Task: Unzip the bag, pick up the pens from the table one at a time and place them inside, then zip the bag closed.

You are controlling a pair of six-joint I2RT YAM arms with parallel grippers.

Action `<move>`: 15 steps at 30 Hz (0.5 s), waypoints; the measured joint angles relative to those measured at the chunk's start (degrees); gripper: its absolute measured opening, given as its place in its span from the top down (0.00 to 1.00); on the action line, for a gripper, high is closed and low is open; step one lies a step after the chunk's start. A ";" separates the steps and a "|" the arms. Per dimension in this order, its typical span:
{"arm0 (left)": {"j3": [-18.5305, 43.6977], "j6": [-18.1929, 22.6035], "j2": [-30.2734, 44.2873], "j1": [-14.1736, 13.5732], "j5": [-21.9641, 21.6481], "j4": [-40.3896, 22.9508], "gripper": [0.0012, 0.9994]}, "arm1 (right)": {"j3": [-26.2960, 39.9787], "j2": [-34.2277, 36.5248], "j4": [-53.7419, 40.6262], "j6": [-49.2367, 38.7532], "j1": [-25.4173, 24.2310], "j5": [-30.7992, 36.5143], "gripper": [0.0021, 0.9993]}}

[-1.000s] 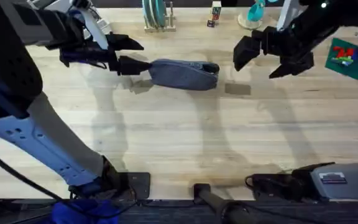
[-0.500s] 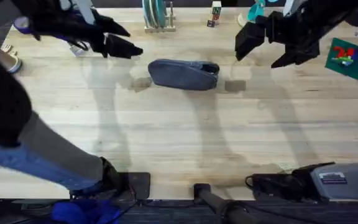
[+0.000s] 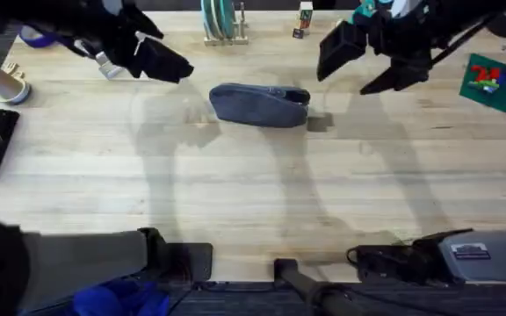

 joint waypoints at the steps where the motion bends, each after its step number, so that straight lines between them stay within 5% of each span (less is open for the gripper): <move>1: 0.00 -0.03 -0.74 0.00 -0.37 -1.33 0.00 | 0.00 0.00 0.29 -0.32 0.00 -1.17 0.00; 6: 0.00 -0.94 -3.33 0.00 -2.06 -7.57 0.00 | 0.00 0.00 1.95 -0.97 0.22 -4.66 0.00; 15: 0.00 -8.72 -5.28 0.00 -3.78 -7.75 0.00 | 0.00 0.00 2.13 -3.35 0.26 -6.06 0.00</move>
